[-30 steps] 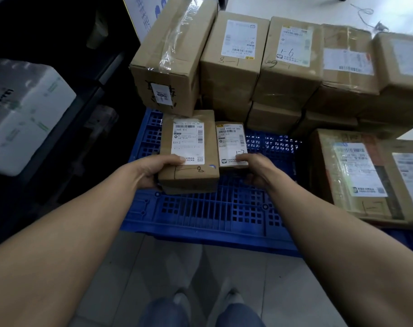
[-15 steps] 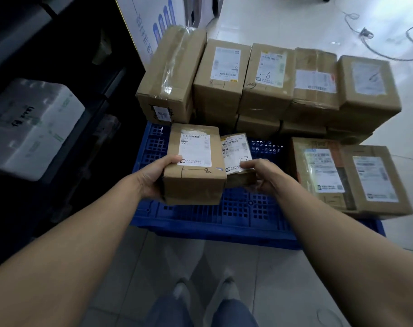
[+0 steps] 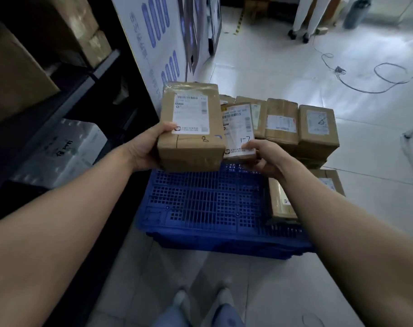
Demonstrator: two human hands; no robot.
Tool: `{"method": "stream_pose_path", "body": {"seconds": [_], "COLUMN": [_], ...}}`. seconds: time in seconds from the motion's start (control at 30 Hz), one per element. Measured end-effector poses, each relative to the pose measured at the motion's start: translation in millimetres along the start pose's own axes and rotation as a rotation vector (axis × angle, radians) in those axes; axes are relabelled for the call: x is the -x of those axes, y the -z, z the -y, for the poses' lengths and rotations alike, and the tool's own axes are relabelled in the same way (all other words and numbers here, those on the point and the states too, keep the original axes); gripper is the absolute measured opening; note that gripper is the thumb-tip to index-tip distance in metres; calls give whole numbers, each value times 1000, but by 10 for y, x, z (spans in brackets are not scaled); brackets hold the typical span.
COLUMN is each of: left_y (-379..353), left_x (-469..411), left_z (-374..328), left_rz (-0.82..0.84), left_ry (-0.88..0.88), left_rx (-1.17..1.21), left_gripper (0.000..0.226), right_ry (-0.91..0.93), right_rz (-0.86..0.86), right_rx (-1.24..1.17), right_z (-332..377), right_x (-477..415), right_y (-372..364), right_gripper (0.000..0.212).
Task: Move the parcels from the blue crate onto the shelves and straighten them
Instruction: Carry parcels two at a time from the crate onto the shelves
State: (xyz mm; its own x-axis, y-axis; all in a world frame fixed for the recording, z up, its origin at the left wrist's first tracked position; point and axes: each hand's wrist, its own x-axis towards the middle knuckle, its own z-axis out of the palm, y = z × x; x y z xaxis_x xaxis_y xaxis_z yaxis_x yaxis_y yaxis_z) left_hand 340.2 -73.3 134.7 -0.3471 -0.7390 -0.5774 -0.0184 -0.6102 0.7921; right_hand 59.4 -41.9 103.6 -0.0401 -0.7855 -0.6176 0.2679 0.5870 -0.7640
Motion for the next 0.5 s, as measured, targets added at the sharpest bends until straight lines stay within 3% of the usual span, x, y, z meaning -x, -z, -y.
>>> {"method": "stream_pose_path", "body": {"seconds": [0.13, 0.27, 0.4, 0.5], "left_y": [169, 440, 597, 602], "left_x": [533, 1098, 1691, 2206], "left_z": [-398, -565, -509, -284], "left_rz": [-85, -165, -370, -575], "left_ry": [-120, -245, -350, -430], "left_rx": [16, 64, 99, 216], "left_gripper": [31, 36, 63, 78], "right_ry": [78, 137, 189, 186], "right_rz": [192, 367, 478, 597], "right_rx": [17, 28, 164, 238], "right_z": [410, 740, 904, 868], "right_x": [257, 368, 415, 509], "right_y": [-440, -945, -1572, -2093], "right_gripper": [37, 38, 29, 36]}}
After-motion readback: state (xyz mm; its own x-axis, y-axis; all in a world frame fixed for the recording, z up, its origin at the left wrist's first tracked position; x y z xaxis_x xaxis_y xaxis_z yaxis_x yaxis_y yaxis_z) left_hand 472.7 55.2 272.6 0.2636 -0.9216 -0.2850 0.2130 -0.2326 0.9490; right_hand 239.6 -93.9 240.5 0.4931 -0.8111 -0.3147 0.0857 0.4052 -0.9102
